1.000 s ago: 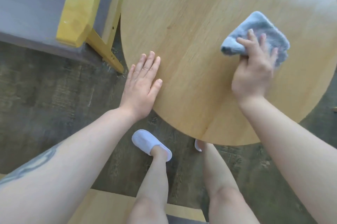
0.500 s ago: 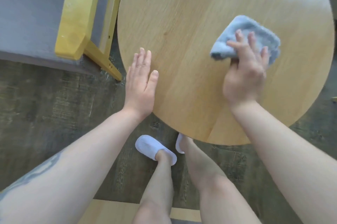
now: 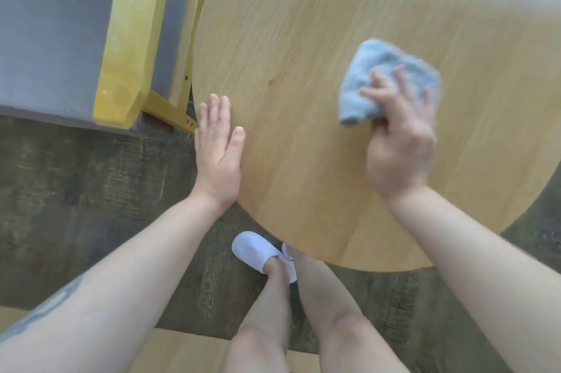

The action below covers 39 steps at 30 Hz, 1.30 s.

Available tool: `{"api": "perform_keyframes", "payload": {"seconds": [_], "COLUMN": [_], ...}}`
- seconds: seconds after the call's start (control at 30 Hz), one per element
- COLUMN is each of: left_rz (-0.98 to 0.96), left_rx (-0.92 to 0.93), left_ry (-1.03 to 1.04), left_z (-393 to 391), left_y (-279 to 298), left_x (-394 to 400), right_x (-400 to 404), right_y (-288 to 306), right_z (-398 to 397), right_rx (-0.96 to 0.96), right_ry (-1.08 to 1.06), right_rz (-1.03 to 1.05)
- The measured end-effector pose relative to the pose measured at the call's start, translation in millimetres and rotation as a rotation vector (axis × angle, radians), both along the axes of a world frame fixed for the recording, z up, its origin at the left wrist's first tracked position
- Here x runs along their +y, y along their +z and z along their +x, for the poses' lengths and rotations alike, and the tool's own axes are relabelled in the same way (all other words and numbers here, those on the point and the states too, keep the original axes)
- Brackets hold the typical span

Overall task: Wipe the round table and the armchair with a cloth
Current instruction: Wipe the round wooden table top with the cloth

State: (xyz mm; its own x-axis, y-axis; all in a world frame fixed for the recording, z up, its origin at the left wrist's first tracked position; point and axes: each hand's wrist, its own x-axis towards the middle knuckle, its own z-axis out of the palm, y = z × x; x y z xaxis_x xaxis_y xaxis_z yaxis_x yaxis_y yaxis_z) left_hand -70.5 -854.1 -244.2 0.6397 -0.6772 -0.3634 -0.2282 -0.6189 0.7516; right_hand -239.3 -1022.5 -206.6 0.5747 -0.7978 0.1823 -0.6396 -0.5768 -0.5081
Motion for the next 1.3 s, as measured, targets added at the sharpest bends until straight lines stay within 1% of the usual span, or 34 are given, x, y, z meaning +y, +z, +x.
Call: {"api": "perform_keyframes", "payload": {"seconds": [0.07, 0.1, 0.13, 0.17, 0.23, 0.27, 0.3, 0.33, 0.37, 0.4, 0.43, 0.47, 0.53, 0.57, 0.6, 0.63, 0.67, 0.7, 0.77, 0.8, 0.83, 0.87, 0.93, 0.97, 1.0, 1.07, 1.1, 1.13, 1.17, 1.2, 1.23, 1.3], "left_rz": [0.006, -0.006, -0.023, -0.041, -0.084, -0.103, -0.112, -0.111, -0.109, -0.106, -0.106, -0.105, -0.088, -0.087, -0.095, -0.109, -0.127, -0.146, -0.188, -0.206, -0.219, -0.224, -0.230, -0.215, -0.180, -0.029, 0.086, 0.215, 0.327, 0.388, 0.401, 0.375], "left_rx": [-0.004, -0.005, 0.000, 0.009, 0.018, 0.041, 0.084, 0.138, 0.183, 0.203, 0.208, 0.212, 0.235, 0.234, 0.226, 0.223, 0.227, 0.233, 0.217, 0.212, 0.230, 0.254, 0.250, 0.237, 0.208, 0.067, -0.036, -0.160, -0.297, -0.416, -0.508, -0.589], "left_ry": [0.068, 0.103, 0.139, 0.178, 0.269, 0.319, 0.358, 0.374, 0.364, 0.338, 0.315, 0.314, 0.365, 0.390, 0.412, 0.437, 0.462, 0.484, 0.527, 0.553, 0.570, 0.557, 0.426, 0.344, 0.269, 0.134, 0.066, -0.006, -0.072, -0.128, -0.180, -0.304], "left_z": [-6.2, -8.0, -8.7, -8.6, -5.2, -3.6, -1.8, -0.9, -1.2, -3.3, -6.0, -8.9, -14.7, -17.3, -19.8, -21.5, -21.9, -20.8, -14.2, -8.9, -2.0, 4.2, 12.2, 13.9, 15.1, 16.3, 15.4, 12.5, 7.6, 2.2, -2.8, -6.6], "left_y": [3.1, 3.8, 4.8, 5.8, 7.5, 8.3, 9.0, 10.0, 11.3, 13.5, 15.5, 16.8, 17.8, 17.3, 16.0, 15.1, 14.7, 12.4, 8.0, 6.3, 5.0, 4.5, 9.7, 13.3, 15.6, 11.5, 6.6, -0.1, -4.8, -8.1, -10.7, -15.3], "left_x": [-7.6, -10.9, -14.1, -15.8, -14.8, -11.0, -5.8, 1.2, 8.3, 13.1, 14.8, 12.7, 4.1, -0.1, -3.0, -5.2, -7.7, -8.6, -8.3, -7.5, -7.0, -4.7, -1.2, -2.3, -5.1, -13.0, -16.8, -20.1, -22.3, -24.1, -25.2, -23.9], "right_x": [-28.9, -25.2, -9.6, 16.8, 88.4, 114.7, 124.1, 116.5, 97.2, 71.7, 44.2, 12.3, -51.0, -69.9, -73.6, -62.6, -41.4, -10.8, 61.8, 87.8, 99.2, 97.6, 68.4, 47.8, 23.6, -33.7, -55.8, -68.3, -69.2, -61.1, -45.3, 0.4], "right_y": [-19.9, -30.0, -40.3, -50.7, -61.1, -54.4, -48.5, -41.1, -30.7, -17.8, -8.5, -5.1, -7.3, -13.9, -22.9, -32.2, -41.3, -50.0, -58.4, -53.9, -48.4, -43.9, -29.0, -21.3, -16.3, -17.4, -20.9, -28.0, -33.6, -41.0, -48.6, -56.1], "right_z": [20.5, 40.1, 60.7, 79.1, 101.1, 102.6, 98.8, 90.9, 79.4, 66.5, 53.8, 42.2, 35.5, 45.0, 61.2, 78.8, 94.9, 108.9, 128.1, 134.3, 138.2, 138.3, 127.7, 119.1, 110.3, 99.3, 102.9, 111.3, 122.8, 136.1, 149.3, 170.9], "right_rx": [0.100, 0.147, 0.166, 0.138, 0.067, 0.048, 0.045, 0.027, 0.000, -0.017, -0.037, -0.051, -0.004, 0.043, 0.084, 0.120, 0.124, 0.102, 0.068, 0.064, 0.060, 0.034, -0.041, -0.073, -0.101, -0.094, -0.036, 0.051, 0.144, 0.211, 0.223, 0.166], "right_ry": [-0.246, -0.300, -0.297, -0.209, 0.171, 0.338, 0.460, 0.553, 0.610, 0.614, 0.559, 0.449, 0.109, -0.080, -0.219, -0.262, -0.220, -0.090, 0.348, 0.512, 0.604, 0.633, 0.576, 0.486, 0.352, -0.003, -0.167, -0.277, -0.318, -0.291, -0.169, 0.288], "right_rz": [0.046, 0.089, 0.088, 0.044, -0.018, -0.009, 0.031, 0.087, 0.133, 0.161, 0.136, 0.077, 0.039, 0.064, 0.099, 0.125, 0.106, 0.047, -0.043, -0.059, -0.036, 0.023, 0.181, 0.211, 0.183, 0.120, 0.117, 0.120, 0.122, 0.095, 0.064, 0.046]}}
